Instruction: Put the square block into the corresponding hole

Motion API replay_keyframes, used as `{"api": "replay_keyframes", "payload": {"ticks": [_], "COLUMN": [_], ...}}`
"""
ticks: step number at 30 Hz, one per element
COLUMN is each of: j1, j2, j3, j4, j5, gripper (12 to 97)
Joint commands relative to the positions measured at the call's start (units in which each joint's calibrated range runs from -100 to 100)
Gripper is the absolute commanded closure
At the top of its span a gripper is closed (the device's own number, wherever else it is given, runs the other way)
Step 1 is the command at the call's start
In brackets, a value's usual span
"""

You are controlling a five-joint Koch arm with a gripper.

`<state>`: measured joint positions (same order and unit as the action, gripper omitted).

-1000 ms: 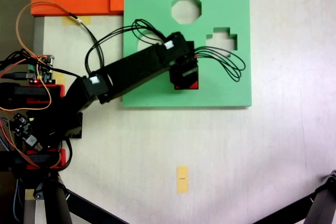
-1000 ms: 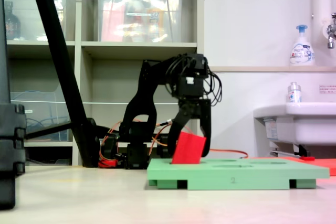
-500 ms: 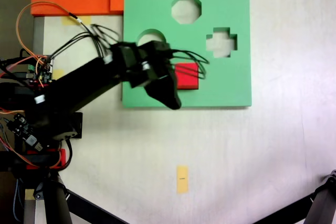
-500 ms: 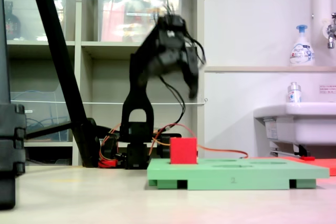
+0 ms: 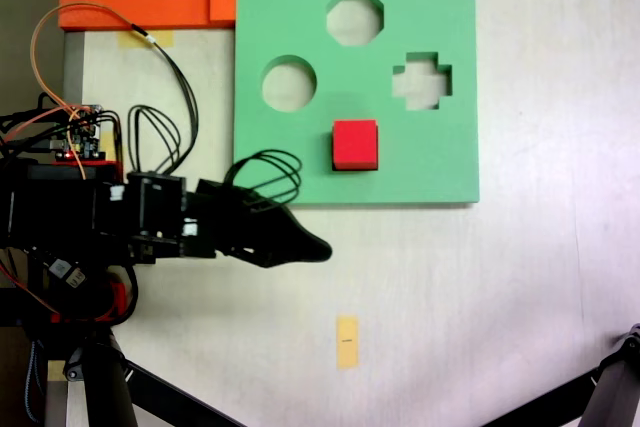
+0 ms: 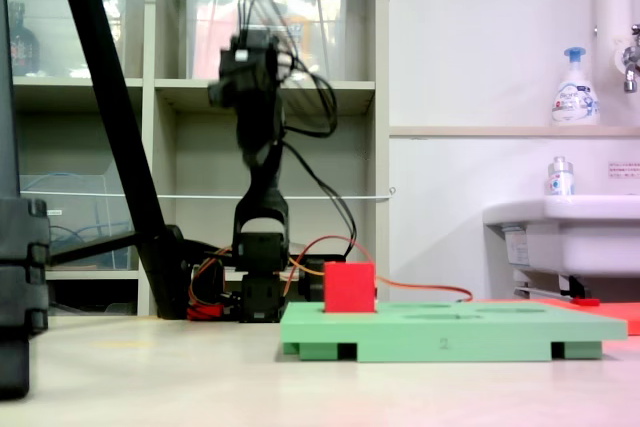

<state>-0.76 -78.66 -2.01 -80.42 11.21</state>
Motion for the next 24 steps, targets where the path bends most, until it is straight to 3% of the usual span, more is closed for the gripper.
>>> {"api": "replay_keyframes", "payload": {"ticks": [1,7,11,18,24], "j1": [-0.44,0.49,2.1,2.3,3.13], "j2": [-6.54,-13.8,-21.34,-21.34,-21.34], "j3": [-9.66,-50.83,-76.36,-97.69,-97.99], "j4": [20.29,52.06,73.34,79.99,82.49], "j5": [-1.37,-2.0,-2.69,-5.52,-7.28], "gripper": [52.1,52.2,57.9,58.5,59.5]}}
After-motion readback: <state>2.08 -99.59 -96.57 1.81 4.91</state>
